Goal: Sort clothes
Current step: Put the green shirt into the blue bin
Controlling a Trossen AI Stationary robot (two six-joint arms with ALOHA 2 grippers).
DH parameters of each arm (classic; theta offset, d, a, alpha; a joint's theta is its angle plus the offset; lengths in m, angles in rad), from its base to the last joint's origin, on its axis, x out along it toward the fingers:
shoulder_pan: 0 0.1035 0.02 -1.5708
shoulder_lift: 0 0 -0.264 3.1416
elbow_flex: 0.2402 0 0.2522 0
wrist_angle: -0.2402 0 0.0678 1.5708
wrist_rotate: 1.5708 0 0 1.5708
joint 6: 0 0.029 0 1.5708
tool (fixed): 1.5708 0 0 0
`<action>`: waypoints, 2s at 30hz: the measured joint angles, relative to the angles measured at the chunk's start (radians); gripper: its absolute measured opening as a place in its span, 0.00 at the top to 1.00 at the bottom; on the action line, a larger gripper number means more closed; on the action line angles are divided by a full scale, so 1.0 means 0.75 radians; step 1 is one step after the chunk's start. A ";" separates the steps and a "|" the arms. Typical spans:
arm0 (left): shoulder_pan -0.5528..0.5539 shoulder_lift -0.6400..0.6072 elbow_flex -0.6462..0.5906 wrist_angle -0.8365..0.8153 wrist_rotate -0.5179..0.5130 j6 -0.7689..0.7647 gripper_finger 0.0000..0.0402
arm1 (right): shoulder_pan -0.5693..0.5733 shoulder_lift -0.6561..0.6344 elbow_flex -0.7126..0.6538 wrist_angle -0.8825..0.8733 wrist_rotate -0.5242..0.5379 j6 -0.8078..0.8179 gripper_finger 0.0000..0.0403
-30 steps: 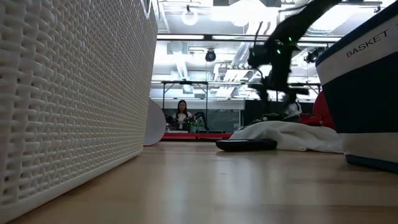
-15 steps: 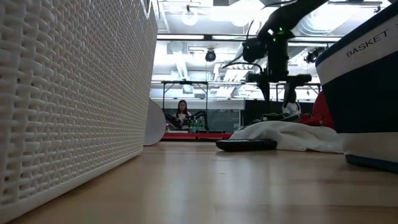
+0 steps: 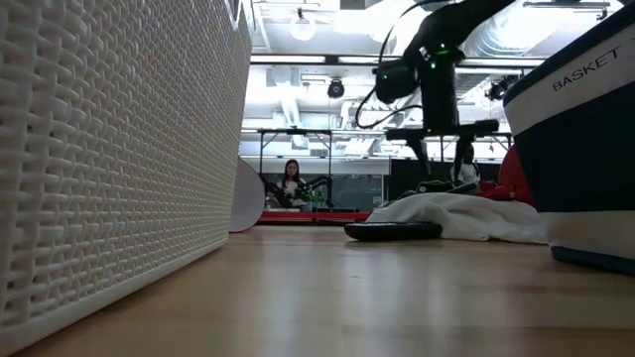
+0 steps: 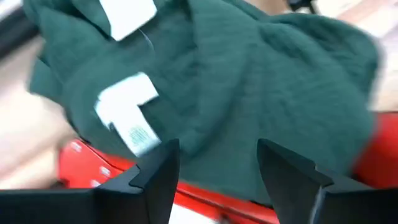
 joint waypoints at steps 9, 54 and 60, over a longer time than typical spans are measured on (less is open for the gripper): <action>-0.001 0.009 0.000 -0.073 0.082 -0.067 0.39 | -0.013 0.070 -0.105 0.190 0.049 0.135 0.49; 0.000 0.179 -0.001 0.185 -0.192 -0.068 0.39 | 1.135 -0.704 0.800 1.322 0.009 -1.631 1.00; 0.000 0.211 -0.001 0.186 -0.255 -0.069 0.39 | 1.470 -0.532 1.034 1.310 0.022 -1.876 1.00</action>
